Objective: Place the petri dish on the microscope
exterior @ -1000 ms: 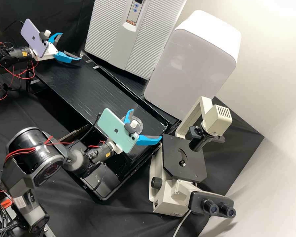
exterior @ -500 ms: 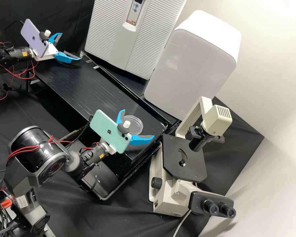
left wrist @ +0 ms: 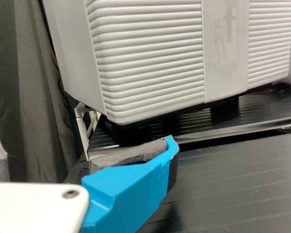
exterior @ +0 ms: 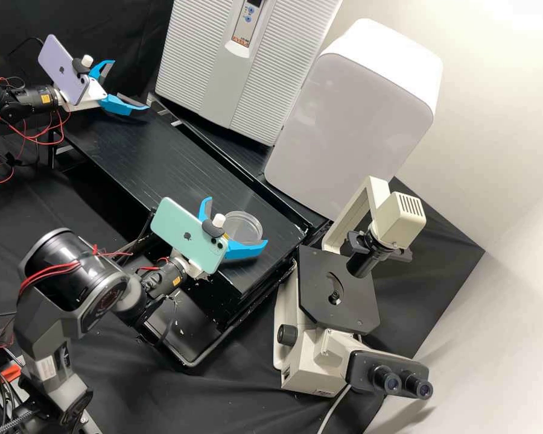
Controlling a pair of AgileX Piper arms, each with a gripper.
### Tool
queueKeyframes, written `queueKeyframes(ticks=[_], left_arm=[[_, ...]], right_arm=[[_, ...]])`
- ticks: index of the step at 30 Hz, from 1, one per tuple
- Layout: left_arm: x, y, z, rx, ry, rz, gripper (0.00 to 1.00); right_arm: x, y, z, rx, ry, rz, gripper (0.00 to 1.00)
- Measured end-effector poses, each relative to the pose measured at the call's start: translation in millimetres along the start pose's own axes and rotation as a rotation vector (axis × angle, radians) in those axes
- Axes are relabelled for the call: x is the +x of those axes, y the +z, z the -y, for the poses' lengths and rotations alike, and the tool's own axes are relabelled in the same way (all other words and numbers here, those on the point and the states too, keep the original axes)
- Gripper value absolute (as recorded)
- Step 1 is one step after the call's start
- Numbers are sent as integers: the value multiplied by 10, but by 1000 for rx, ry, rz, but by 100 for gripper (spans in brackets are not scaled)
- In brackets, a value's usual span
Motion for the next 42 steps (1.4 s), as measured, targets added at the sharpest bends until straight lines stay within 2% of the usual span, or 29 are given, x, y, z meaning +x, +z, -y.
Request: queueKeyframes(ticks=[19,35,36,42], left_arm=[[0,0,0,0,0,0,100],[0,0,0,0,0,0,100],[0,0,0,0,0,0,100],[0,0,0,0,0,0,100]], right_arm=[[-60,117,73,-4,-23,50,100],[82,149,111,2,-17,51,100],[82,149,111,2,-17,51,0],[82,155,106,20,-16,52,0]])
